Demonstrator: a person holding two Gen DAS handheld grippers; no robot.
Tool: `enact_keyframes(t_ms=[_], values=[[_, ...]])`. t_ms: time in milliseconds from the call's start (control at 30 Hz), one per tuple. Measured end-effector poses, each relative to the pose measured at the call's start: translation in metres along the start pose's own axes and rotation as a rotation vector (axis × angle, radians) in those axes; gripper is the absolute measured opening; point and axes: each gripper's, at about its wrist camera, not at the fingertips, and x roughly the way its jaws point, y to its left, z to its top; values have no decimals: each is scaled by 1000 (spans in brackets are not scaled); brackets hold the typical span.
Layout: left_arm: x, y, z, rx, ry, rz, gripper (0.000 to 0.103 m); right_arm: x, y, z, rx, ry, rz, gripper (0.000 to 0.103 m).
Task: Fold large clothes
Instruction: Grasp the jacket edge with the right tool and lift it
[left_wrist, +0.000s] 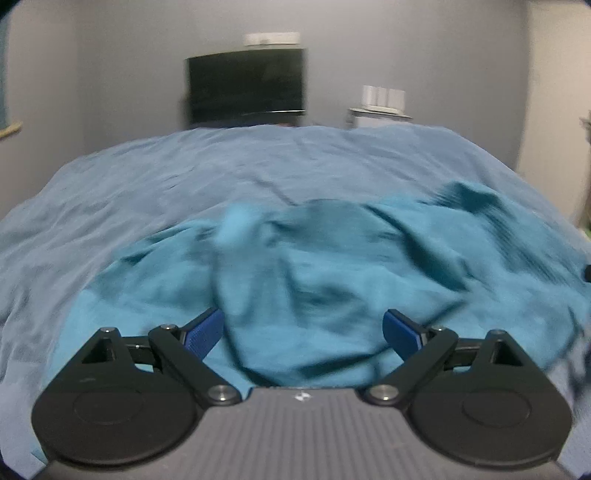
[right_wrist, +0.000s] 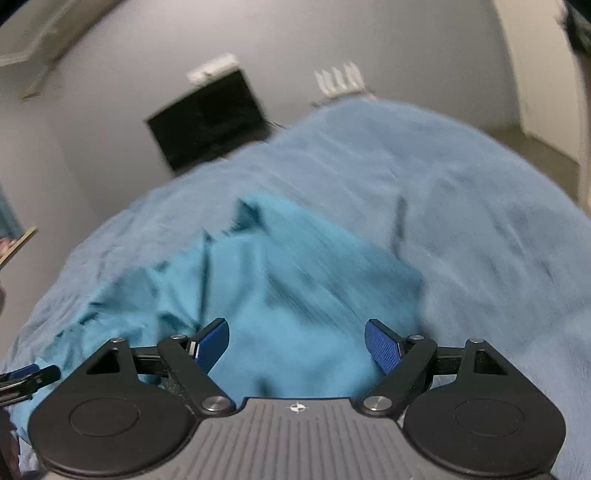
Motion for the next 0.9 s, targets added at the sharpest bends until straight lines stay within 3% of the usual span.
enact_keyframes(t_ms=[133, 233, 467, 567, 633, 700, 800, 900], values=[[1, -36, -15, 141, 71, -22, 93, 13, -23, -15, 182, 86, 29, 82], [12, -45, -32, 189, 148, -27, 93, 23, -28, -25, 197, 80, 99, 83], [15, -22, -37, 29, 198, -32, 99, 66, -47, -32, 322, 102, 205, 83], [18, -18, -36, 10, 203, -25, 99, 77, -49, -28, 376, 88, 240, 79], [16, -20, -32, 24, 175, -21, 99, 73, -48, -23, 398, 7, 301, 73], [1, -23, -26, 17, 77, -55, 99, 71, -45, -18, 388, -35, 340, 73], [-15, -30, -12, -12, -43, -73, 99, 84, -47, -21, 426, 5, 322, 73], [-5, -35, -1, -36, -57, -42, 99, 93, -48, -23, 446, 12, 311, 59]])
